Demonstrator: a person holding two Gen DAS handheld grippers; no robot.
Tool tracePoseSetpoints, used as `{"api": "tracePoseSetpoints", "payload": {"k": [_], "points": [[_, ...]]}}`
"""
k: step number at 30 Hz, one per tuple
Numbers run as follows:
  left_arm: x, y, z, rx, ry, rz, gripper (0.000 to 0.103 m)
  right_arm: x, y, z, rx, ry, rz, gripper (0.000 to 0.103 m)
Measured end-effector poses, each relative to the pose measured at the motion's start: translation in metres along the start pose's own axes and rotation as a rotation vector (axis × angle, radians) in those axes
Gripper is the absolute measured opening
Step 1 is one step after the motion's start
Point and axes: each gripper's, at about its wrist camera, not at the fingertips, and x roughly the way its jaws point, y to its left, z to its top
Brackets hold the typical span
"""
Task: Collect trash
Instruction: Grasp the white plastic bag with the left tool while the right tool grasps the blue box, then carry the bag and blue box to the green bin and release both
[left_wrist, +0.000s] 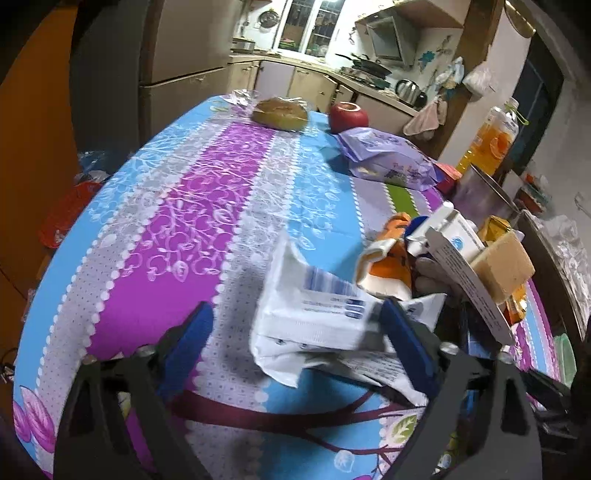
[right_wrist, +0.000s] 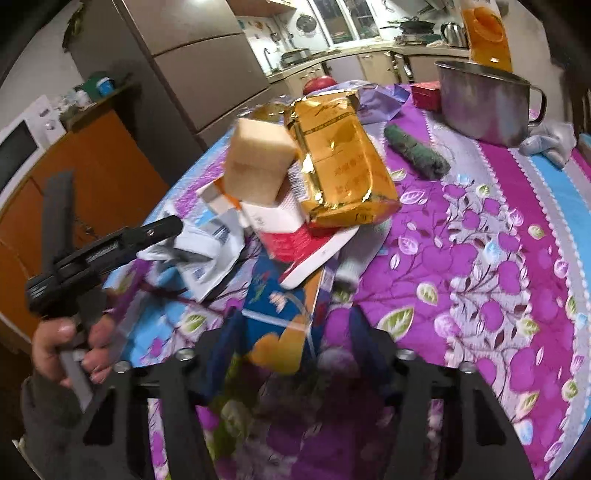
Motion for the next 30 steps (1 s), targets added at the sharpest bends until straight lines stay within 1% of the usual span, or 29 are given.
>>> {"api": "tracePoseSetpoints", "payload": {"k": [1, 2, 3, 5, 6, 8, 9, 10, 11, 14, 17, 21, 30], "points": [[0.0, -0.002, -0.001, 0.004, 0.003, -0.008, 0.075, 0.003, 0.001, 0.001, 0.004, 0.001, 0.007, 0.045], [0.001, -0.003, -0.001, 0.008, 0.004, -0.015, 0.065, 0.004, 0.003, 0.001, 0.003, -0.001, 0.011, 0.041], [0.0, -0.006, -0.002, 0.015, 0.003, -0.026, 0.058, 0.004, 0.005, 0.001, -0.002, -0.005, 0.008, 0.04], [-0.003, -0.014, -0.004, 0.04, -0.016, 0.006, 0.055, -0.001, 0.006, 0.0, -0.005, -0.025, 0.012, 0.032], [-0.005, -0.017, -0.005, 0.046, -0.023, 0.016, 0.052, -0.003, 0.005, -0.001, -0.003, -0.032, 0.017, 0.03], [-0.01, -0.018, -0.006, 0.036, -0.031, 0.018, 0.046, -0.013, 0.005, -0.003, -0.005, -0.053, 0.026, 0.022], [-0.013, -0.018, -0.008, 0.03, -0.036, 0.016, 0.044, -0.019, 0.007, -0.004, -0.011, -0.067, 0.028, 0.02], [-0.018, -0.018, -0.01, 0.025, -0.043, 0.015, 0.043, -0.025, 0.009, -0.004, -0.018, -0.082, 0.033, 0.014], [-0.022, -0.019, -0.013, 0.02, -0.051, 0.015, 0.04, -0.03, 0.01, -0.005, -0.025, -0.089, 0.035, 0.013], [-0.032, -0.023, -0.023, 0.03, -0.07, 0.021, 0.037, -0.043, 0.017, -0.011, -0.066, -0.108, 0.019, 0.013], [-0.044, -0.027, -0.031, 0.035, -0.094, 0.031, 0.034, -0.056, 0.022, -0.018, -0.101, -0.136, -0.017, 0.013], [-0.061, -0.03, -0.035, 0.028, -0.135, 0.046, 0.027, -0.071, 0.023, -0.025, -0.116, -0.171, -0.051, 0.013], [-0.108, -0.061, -0.046, 0.099, -0.279, 0.082, 0.026, -0.102, 0.03, -0.04, -0.157, -0.247, -0.087, 0.013]]}}
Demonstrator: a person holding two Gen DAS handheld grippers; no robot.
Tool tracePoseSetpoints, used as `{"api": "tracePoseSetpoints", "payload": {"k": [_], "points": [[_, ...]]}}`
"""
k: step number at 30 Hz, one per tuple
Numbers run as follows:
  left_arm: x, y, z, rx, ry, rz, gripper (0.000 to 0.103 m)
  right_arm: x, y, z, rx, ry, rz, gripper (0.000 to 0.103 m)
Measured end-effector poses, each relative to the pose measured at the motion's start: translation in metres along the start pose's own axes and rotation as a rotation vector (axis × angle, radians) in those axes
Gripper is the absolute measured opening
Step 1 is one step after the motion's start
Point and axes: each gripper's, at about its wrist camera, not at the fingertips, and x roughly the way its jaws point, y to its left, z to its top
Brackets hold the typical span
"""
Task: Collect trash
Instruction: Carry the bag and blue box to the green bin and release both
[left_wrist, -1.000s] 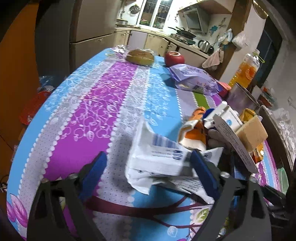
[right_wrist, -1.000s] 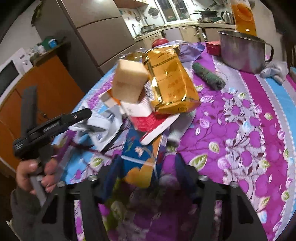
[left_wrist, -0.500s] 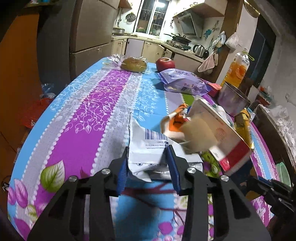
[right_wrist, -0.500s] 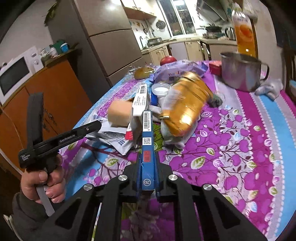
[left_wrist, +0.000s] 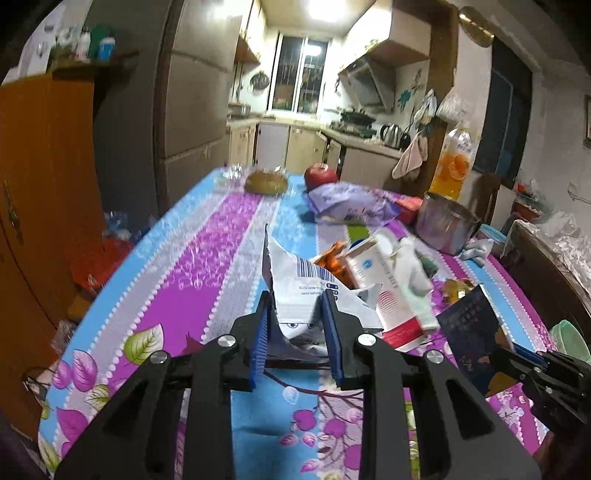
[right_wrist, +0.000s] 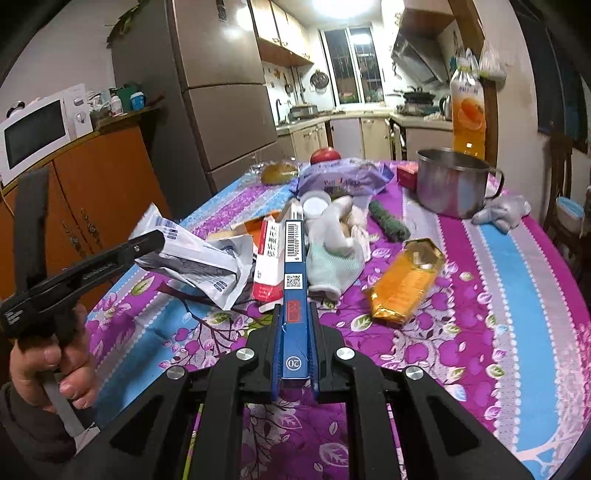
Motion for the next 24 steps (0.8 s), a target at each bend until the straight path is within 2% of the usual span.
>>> {"api": "tracePoseSetpoints", "payload": {"k": [8, 24], "points": [[-0.036, -0.031, 0.005, 0.075, -0.109, 0.05, 0.026, -0.03, 0.005, 0.007, -0.033, -0.072, -0.039, 0.013], [-0.063, -0.093, -0.007, 0.183, -0.175, 0.042, 0.026, -0.083, -0.018, 0.012, -0.014, -0.147, -0.151, 0.013]]}}
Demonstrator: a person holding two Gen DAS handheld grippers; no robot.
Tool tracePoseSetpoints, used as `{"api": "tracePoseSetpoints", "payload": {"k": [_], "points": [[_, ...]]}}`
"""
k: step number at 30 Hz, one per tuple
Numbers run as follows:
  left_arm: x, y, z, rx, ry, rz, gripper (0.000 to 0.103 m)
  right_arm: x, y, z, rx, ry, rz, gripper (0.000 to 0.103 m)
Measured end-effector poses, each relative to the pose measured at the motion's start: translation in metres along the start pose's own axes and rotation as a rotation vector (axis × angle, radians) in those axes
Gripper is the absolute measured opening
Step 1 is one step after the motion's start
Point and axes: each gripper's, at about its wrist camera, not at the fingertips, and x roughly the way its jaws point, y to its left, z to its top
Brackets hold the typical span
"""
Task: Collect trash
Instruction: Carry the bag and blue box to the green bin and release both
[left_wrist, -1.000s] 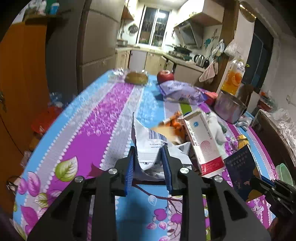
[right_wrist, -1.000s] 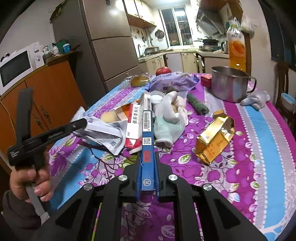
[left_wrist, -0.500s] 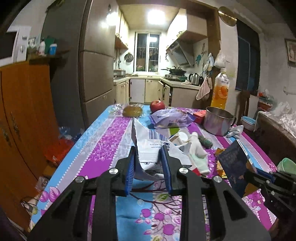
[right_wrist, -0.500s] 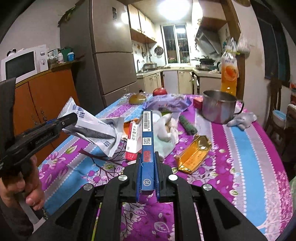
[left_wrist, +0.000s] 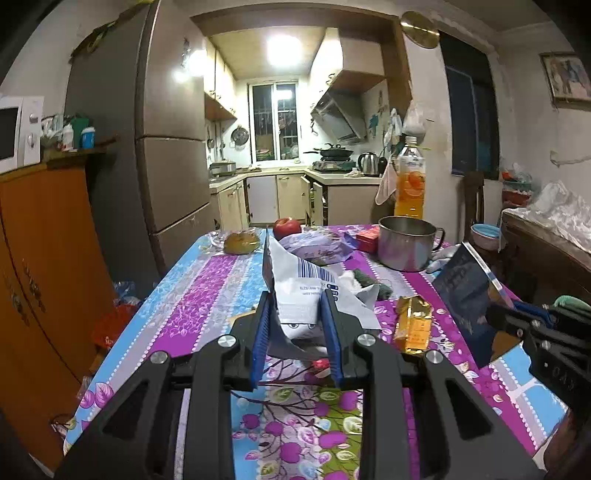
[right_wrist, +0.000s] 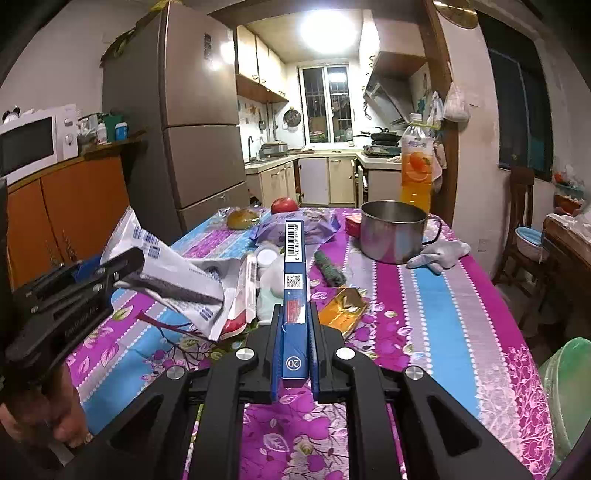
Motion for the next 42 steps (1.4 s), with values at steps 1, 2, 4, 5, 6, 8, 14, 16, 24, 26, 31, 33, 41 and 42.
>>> {"api": "tracePoseSetpoints", "payload": {"k": [1, 2, 4, 5, 6, 8, 14, 16, 24, 26, 31, 33, 41, 42], "points": [[-0.002, -0.004, 0.0, 0.002, -0.002, -0.006, 0.026, -0.003, -0.002, 0.0, 0.001, -0.004, -0.003, 0.013], [-0.002, -0.005, 0.001, 0.001, -0.003, -0.009, 0.026, -0.006, -0.003, 0.001, 0.001, -0.007, -0.006, 0.013], [-0.005, -0.011, 0.001, 0.005, -0.01, -0.018, 0.026, -0.012, -0.005, 0.001, -0.001, -0.014, -0.014, 0.013], [-0.007, -0.015, 0.002, 0.008, -0.014, -0.022, 0.026, -0.016, -0.007, 0.001, -0.003, -0.018, -0.021, 0.013], [-0.008, -0.02, 0.003, 0.01, -0.018, -0.028, 0.026, -0.018, -0.007, 0.001, -0.002, -0.02, -0.024, 0.013], [-0.009, -0.027, 0.004, 0.017, -0.021, -0.039, 0.026, -0.026, -0.012, 0.001, 0.0, -0.028, -0.038, 0.013], [-0.011, -0.052, 0.011, 0.026, -0.034, -0.084, 0.026, -0.05, -0.034, 0.005, 0.021, -0.054, -0.092, 0.013], [-0.012, -0.062, 0.014, 0.033, -0.04, -0.101, 0.026, -0.061, -0.046, 0.005, 0.028, -0.065, -0.118, 0.013], [-0.014, -0.117, 0.022, 0.076, -0.057, -0.176, 0.026, -0.101, -0.098, 0.0, 0.072, -0.087, -0.222, 0.013], [-0.015, -0.134, 0.024, 0.088, -0.058, -0.201, 0.026, -0.113, -0.114, -0.003, 0.087, -0.093, -0.252, 0.013], [-0.02, -0.173, 0.027, 0.116, -0.073, -0.265, 0.025, -0.141, -0.153, -0.01, 0.117, -0.1, -0.322, 0.013], [-0.022, -0.191, 0.03, 0.128, -0.08, -0.296, 0.025, -0.153, -0.17, -0.014, 0.132, -0.099, -0.355, 0.013], [-0.03, -0.267, 0.039, 0.181, -0.101, -0.41, 0.025, -0.199, -0.239, -0.032, 0.193, -0.086, -0.477, 0.013], [-0.032, -0.276, 0.038, 0.187, -0.1, -0.423, 0.025, -0.205, -0.25, -0.035, 0.202, -0.081, -0.493, 0.013]]}}
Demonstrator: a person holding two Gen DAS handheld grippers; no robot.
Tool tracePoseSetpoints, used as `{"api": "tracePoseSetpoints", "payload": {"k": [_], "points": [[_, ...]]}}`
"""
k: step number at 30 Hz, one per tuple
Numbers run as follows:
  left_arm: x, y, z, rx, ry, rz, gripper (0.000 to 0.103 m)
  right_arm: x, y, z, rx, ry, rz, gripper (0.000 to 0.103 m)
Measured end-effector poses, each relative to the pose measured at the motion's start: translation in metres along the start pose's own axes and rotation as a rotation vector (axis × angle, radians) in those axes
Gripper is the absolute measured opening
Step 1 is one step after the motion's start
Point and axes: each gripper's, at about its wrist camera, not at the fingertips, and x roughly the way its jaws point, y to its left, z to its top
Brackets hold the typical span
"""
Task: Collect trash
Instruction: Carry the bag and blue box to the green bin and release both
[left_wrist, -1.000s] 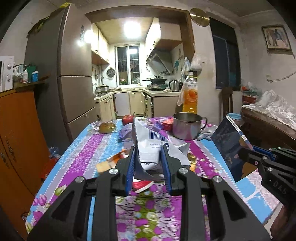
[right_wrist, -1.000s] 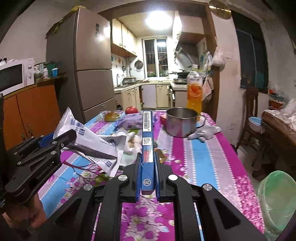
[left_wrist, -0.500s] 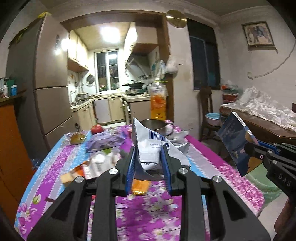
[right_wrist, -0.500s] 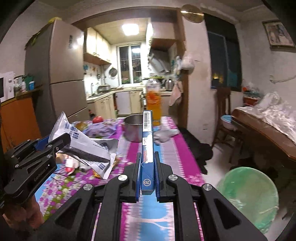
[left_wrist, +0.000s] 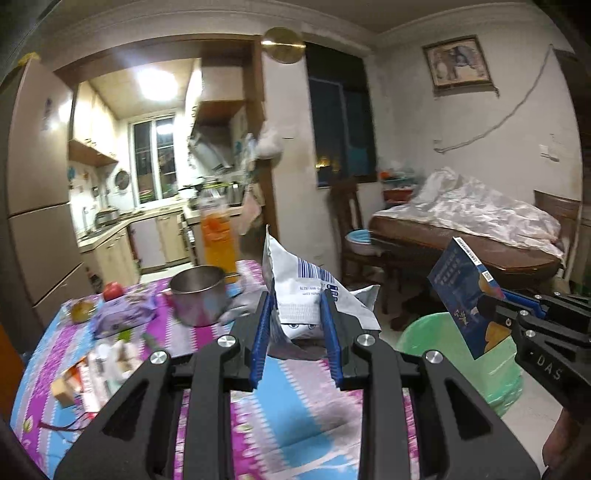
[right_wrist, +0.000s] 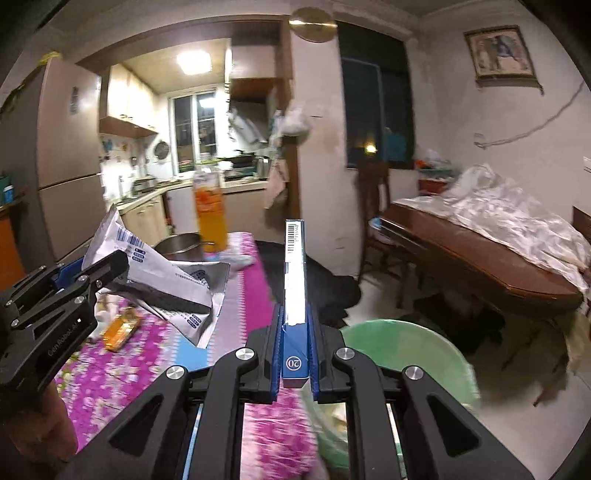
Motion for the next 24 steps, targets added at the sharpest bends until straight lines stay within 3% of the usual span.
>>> {"api": "tracePoseSetpoints", "payload": {"k": [7, 14, 24], "points": [[0.024, -0.053, 0.005, 0.038, 0.019, -0.077, 0.025, 0.004, -0.063, -0.006, 0.029, 0.048, -0.074, 0.013], [0.054, -0.102, 0.002, 0.079, 0.079, -0.137, 0.026, 0.033, -0.112, -0.014, 0.073, 0.162, -0.096, 0.013], [0.092, -0.134, -0.012, 0.12, 0.174, -0.136, 0.025, 0.09, -0.153, -0.03, 0.123, 0.311, -0.08, 0.013]]}}
